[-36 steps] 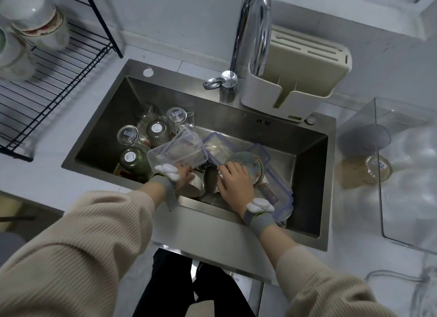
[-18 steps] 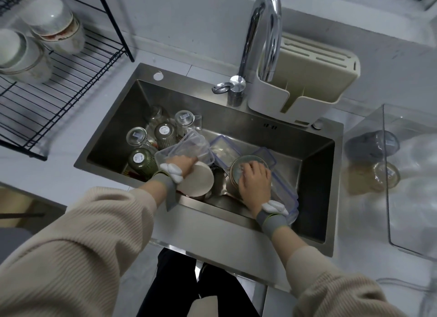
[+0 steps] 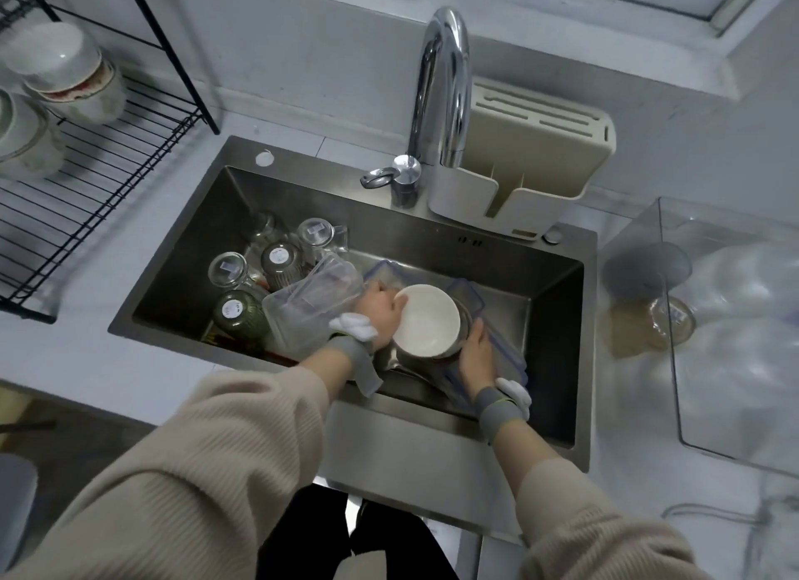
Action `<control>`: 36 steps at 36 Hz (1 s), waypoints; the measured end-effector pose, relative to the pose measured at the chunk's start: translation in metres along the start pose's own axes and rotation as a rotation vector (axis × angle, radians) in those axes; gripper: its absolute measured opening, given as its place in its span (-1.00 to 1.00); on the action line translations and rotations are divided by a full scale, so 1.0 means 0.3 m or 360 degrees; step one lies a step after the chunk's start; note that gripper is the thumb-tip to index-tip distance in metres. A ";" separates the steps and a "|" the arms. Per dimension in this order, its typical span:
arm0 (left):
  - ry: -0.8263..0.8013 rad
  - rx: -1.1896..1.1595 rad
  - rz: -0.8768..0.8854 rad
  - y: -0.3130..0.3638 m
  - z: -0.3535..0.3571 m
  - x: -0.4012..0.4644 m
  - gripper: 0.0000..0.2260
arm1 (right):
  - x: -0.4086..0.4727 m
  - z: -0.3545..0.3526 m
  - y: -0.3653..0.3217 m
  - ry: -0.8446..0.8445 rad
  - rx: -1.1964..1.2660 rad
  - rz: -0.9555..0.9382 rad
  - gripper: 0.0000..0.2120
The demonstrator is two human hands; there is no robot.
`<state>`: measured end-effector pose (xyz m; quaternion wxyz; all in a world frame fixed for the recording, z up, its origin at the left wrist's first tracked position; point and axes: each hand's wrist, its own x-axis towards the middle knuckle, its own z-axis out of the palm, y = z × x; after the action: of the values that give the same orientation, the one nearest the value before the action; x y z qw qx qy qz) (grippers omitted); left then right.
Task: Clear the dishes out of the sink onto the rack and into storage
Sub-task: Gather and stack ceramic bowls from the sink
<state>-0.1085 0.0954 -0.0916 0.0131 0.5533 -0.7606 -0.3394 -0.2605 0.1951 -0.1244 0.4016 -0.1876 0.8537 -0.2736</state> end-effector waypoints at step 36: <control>-0.0332 -0.1139 -0.0505 0.037 0.200 0.097 -0.54 | 0.102 0.060 -0.018 -0.0477 0.1172 0.0572 -0.46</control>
<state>-0.1527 0.1025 -0.1422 0.0750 0.5868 -0.4970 -0.6348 -0.2645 0.1686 -0.1485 0.6023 0.0822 0.6506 -0.4552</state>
